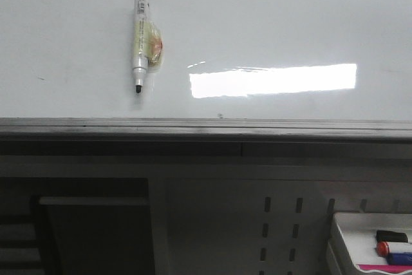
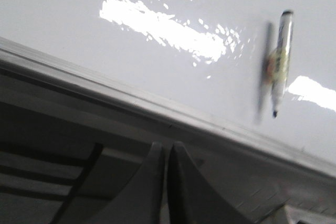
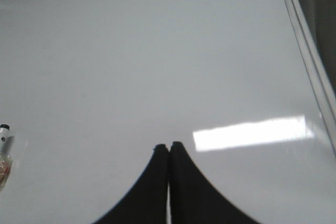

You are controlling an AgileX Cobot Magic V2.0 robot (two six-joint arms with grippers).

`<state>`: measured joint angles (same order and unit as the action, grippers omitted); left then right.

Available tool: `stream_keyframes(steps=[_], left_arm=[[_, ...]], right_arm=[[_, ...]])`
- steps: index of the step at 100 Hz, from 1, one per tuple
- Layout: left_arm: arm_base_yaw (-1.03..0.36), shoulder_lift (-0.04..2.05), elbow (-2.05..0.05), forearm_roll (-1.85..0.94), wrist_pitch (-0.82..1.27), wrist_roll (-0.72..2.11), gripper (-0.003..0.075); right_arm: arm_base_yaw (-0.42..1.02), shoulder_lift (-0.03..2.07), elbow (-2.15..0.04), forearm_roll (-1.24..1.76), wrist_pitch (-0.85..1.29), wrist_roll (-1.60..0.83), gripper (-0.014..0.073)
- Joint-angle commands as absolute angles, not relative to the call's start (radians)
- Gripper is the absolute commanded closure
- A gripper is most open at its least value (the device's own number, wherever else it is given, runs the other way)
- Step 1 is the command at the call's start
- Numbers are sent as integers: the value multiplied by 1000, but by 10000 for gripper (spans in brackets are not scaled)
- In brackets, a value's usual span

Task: Write number 4 on whiteboard

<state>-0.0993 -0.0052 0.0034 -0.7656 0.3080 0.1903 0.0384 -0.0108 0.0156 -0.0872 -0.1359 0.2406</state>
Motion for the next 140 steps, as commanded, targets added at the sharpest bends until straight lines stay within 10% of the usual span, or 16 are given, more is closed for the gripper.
stream_keyframes(steps=[1,62,76,93,140], left_arm=[[-98,-30,38,-889,203,186,741],[-100,239,-260,-699,405,312,733],[-100,421,-357,-701,459,527,542],[-100,607,-451,-850,464,615,236],[-329,1015,-668,-1074,458,848,335]], right_arm=[[32,-25,32,-29,-94,275,658],[32,245,-343,-26,289,244,657],[62,314,-401,-35,288,244,593],[123,356,-445,-35,343,244,309],[188,393,-455,-35,346,244,194]])
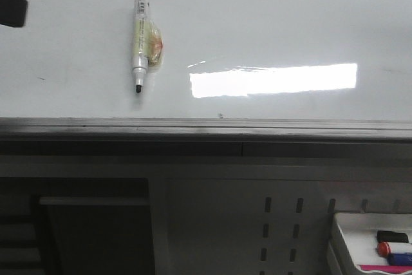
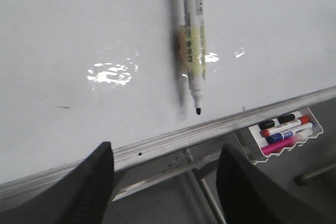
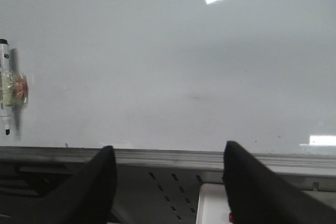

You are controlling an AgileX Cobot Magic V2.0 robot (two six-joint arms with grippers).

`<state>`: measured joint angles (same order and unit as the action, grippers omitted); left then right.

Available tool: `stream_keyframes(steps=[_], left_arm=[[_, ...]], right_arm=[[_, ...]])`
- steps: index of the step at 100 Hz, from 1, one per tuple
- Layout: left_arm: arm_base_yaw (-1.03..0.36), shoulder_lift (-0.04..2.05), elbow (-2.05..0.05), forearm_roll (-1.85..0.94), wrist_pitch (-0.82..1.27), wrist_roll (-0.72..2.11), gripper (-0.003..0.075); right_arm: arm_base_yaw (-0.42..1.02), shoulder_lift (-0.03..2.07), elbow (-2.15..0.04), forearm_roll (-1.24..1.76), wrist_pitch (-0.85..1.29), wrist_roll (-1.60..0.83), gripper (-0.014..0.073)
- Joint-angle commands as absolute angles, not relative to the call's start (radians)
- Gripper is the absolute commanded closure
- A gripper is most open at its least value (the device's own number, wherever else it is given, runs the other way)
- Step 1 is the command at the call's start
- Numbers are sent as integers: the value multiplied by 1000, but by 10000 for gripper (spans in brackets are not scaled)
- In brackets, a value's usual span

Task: Write number 4 on whiteboard

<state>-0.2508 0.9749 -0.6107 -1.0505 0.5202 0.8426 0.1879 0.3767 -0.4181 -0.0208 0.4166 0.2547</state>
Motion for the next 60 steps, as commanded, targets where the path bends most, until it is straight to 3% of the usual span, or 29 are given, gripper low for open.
stream_keyframes(steps=[1,28,60], left_arm=[[-337,1025,-672,-1071,452,848,335],[-608,1175,-689,-1128,63,848,335],[-661,1317,-747,-1141,-16,848,335]], right_arm=[[188,393,-455,-35,346,244,194],[188,393,-455,-35,346,244,194],[188,421,-455,-35,346,244,194]])
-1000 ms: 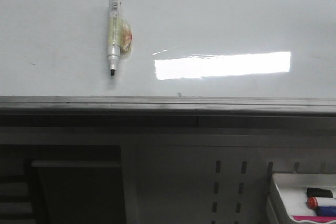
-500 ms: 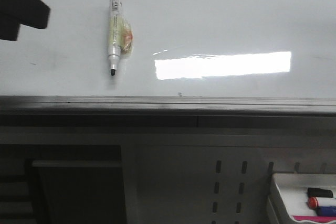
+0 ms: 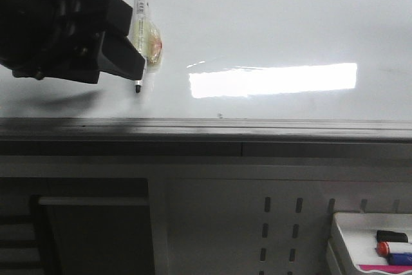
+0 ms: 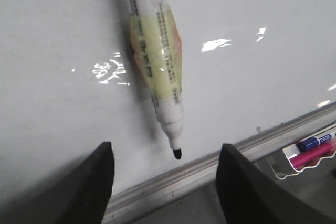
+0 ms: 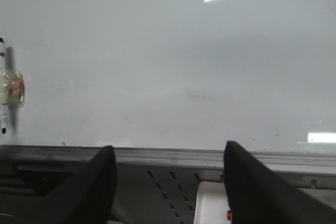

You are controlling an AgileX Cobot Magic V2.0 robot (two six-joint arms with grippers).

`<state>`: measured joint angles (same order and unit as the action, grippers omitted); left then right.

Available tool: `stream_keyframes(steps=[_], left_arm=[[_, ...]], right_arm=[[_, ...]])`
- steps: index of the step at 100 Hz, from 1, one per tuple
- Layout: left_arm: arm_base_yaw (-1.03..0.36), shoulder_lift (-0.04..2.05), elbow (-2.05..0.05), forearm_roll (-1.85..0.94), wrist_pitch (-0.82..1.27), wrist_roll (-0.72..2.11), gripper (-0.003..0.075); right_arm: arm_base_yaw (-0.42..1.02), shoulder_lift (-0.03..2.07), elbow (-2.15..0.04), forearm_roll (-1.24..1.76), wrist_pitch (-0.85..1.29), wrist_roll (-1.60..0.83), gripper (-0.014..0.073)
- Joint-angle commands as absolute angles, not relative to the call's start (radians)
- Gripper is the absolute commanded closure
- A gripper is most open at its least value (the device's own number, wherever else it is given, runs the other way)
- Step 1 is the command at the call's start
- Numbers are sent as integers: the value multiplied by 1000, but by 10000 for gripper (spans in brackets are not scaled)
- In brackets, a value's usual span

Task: Write number 4 on whiteboard

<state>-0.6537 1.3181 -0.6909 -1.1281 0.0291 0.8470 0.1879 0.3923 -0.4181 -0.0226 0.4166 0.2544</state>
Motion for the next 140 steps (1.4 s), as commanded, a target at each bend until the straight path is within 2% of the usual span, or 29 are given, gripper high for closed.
stream_keyframes(steps=[1,32,39,44,51,63,82,92,112,127,140], left_arm=[[-661,1318,-753,-1141,-18,848,335],[-661,1431,-818,-1141,-49,848,335],[-661,1451,-820,-1145,-47,848,358],[-661,1459,-820,-1159,-47,848,400],[-659,1460,-820,-1195,-47,848,504],[-659,1459,-820,-1209,-31,848,741],[-659,1433,-831,-1048,140,852,741],[-660,1396,-831,-898,280,911,741],[-662,1322,-831,-747,562,1243,741],[-662,1270,-831,-744,589,1390,741],[-685,1231,-831,-742,591,1489,741]], right_arm=[[188,423,-455,-35,346,244,194],[188,461,-455,-29,328,244,194],[188,461,-455,-29,323,244,194],[188,461,-455,-29,323,244,194],[188,461,-455,-29,323,244,194],[188,461,-455,-21,323,244,194],[258,465,-484,0,348,210,197],[365,501,-518,20,373,96,197],[617,620,-549,22,347,-91,197],[776,706,-550,20,247,-107,197],[831,765,-553,20,131,-107,197]])
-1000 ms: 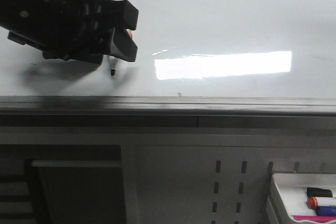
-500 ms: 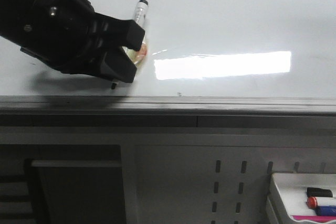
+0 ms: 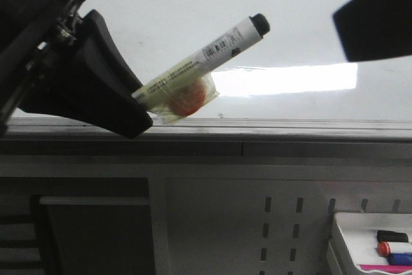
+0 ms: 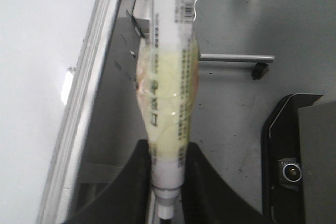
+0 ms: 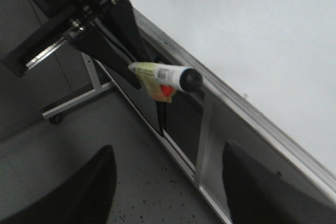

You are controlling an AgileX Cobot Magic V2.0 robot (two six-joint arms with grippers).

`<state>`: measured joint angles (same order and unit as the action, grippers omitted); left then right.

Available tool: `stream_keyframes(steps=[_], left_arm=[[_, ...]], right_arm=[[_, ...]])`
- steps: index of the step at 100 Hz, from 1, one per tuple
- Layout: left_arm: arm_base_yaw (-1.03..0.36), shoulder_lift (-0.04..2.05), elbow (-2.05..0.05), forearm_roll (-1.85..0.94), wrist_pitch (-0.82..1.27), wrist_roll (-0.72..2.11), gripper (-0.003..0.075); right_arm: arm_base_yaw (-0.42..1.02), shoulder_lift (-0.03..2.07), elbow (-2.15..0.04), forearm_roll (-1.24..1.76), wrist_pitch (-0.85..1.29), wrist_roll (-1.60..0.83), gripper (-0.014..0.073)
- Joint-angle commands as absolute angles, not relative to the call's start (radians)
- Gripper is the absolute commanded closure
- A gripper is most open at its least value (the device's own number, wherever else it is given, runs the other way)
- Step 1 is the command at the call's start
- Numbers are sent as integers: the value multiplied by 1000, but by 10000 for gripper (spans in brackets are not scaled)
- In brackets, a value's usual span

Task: Write number 4 on whiteboard

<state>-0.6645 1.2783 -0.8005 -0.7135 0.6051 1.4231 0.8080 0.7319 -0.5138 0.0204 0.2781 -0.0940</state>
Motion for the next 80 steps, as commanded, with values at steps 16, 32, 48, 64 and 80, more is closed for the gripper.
stream_keyframes(steps=[16,32,48,64,80], left_arm=[[-757,1210,-831,-718,587,1585,741],[-779,1212,-831,-720,560,1585,741],[-779,1212,-831,-720,531,1585,741],[-779,1212,-831,-737,535,1585,741],[-779,1212,-831,-772,535,1585,741]], right_arm=[[843,839,-591,21,131,-107,197],[862,881,-631,21,129,-107,197],[893,919,-636,22,128,-107,197],[893,963,-636,22,97,-107,198],[893,992,-636,56,55,-107,199]])
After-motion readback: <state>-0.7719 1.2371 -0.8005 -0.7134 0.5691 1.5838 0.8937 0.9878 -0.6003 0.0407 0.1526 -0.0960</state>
